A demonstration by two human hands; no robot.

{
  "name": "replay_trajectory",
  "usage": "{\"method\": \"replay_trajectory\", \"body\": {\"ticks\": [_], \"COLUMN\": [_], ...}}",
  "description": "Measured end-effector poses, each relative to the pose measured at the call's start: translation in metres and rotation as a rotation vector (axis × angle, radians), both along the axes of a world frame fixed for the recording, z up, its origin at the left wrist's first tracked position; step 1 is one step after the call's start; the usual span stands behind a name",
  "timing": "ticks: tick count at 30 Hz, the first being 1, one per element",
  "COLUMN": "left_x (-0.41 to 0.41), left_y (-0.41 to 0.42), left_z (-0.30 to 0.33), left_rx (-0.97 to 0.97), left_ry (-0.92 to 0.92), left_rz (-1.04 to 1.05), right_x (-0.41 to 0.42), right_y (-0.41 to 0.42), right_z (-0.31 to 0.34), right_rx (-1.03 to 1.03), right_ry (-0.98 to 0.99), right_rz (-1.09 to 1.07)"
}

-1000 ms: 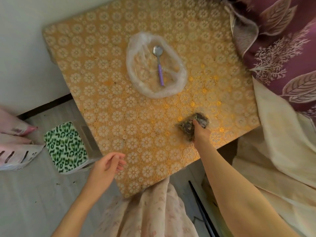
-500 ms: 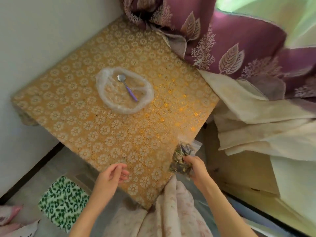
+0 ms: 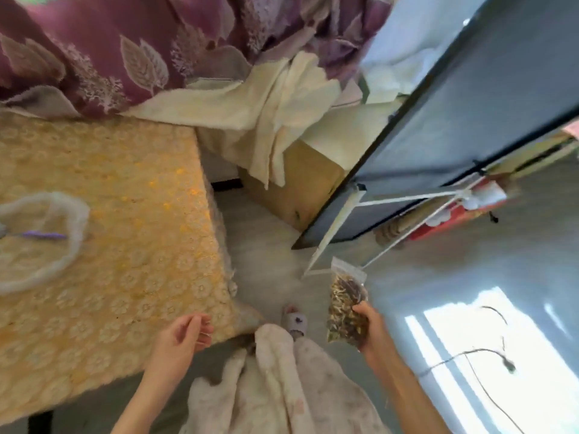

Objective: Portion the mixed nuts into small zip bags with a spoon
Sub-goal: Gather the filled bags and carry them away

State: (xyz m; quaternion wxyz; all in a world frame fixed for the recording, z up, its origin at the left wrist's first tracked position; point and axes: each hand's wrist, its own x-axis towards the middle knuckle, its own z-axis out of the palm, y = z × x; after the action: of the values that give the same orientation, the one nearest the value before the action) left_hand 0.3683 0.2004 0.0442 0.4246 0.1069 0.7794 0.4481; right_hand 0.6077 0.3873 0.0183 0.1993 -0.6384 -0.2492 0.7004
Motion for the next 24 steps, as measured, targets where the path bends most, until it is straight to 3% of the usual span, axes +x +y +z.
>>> {"method": "replay_trajectory", "body": {"ticks": [10, 17, 20, 24], "left_x": [0.096, 0.207, 0.27, 0.344], "left_y": [0.083, 0.137, 0.157, 0.185], "left_z": [0.004, 0.004, 0.005, 0.013], "left_rx": [0.082, 0.091, 0.091, 0.116], "left_ry": [0.022, 0.099, 0.111, 0.091], "left_rz": [-0.501, -0.737, -0.828, -0.862], "right_x": [0.147, 0.262, 0.315, 0.371], "right_y": [-0.047, -0.058, -0.057, -0.054], "right_z": [0.012, 0.021, 0.02, 0.024], "right_rx": [-0.089, -0.098, -0.048, -0.027], "right_ry": [0.412, 0.642, 0.657, 0.509], "right_rz": [-0.638, -0.769, -0.816, -0.858]}}
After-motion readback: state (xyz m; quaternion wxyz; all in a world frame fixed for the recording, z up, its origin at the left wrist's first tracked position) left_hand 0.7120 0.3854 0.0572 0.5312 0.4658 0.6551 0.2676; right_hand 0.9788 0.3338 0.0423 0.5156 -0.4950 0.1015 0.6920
